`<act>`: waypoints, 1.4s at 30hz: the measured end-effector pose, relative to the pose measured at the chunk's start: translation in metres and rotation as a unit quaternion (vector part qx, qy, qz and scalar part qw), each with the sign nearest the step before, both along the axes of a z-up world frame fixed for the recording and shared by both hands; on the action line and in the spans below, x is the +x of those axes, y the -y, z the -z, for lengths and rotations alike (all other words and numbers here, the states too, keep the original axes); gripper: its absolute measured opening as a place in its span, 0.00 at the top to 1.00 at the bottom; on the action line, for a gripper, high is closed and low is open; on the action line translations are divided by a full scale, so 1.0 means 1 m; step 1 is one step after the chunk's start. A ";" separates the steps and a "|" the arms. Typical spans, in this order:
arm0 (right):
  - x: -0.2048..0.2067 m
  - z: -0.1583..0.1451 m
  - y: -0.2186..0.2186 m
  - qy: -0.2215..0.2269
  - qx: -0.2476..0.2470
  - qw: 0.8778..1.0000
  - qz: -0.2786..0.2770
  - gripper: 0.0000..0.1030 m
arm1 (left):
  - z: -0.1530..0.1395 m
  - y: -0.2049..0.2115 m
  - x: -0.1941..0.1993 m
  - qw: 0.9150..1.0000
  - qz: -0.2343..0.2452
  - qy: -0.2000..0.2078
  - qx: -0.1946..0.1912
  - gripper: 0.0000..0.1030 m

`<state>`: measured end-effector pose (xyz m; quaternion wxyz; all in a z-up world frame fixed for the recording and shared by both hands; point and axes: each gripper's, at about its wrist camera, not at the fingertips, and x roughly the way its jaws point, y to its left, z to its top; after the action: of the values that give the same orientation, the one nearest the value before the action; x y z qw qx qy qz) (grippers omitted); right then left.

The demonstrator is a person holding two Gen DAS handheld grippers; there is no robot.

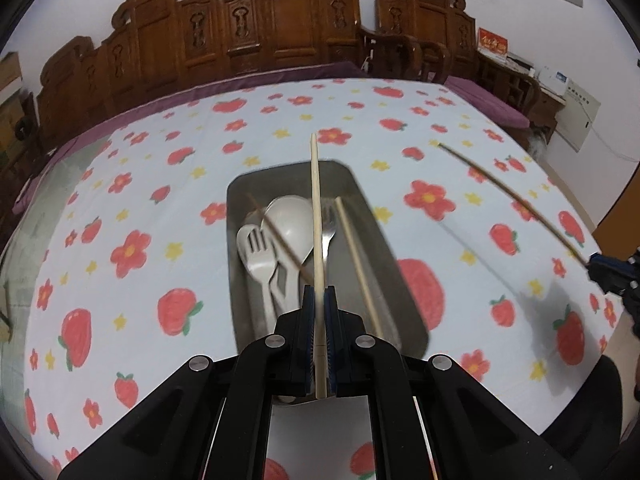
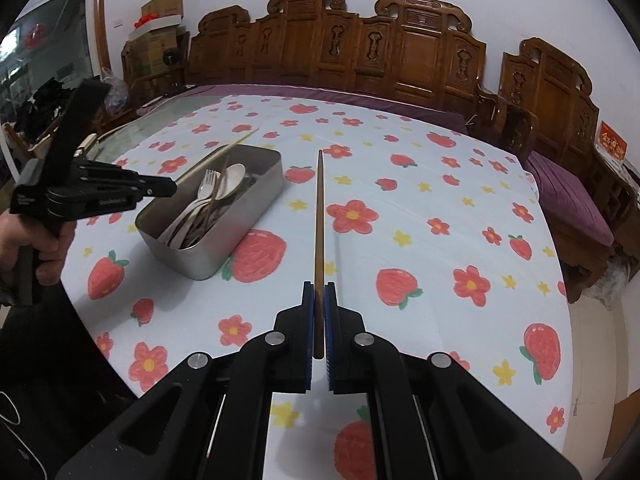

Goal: Organize utensils
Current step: 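Carry the light chopstick into the tray and open the left tool, then lower the dark chopstick into the tray and open the right tool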

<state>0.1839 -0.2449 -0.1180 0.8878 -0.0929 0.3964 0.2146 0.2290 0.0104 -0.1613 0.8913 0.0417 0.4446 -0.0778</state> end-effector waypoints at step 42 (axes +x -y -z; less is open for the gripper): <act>0.015 0.003 -0.087 -0.031 0.040 0.999 -0.019 0.94 | -0.037 -0.074 -0.035 0.999 -0.024 0.042 -0.005 0.45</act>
<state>0.1989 -0.1582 -0.1209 0.8737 -0.0581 0.4134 0.2499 0.1938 0.0842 -0.1240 0.9109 0.0299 0.4075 -0.0571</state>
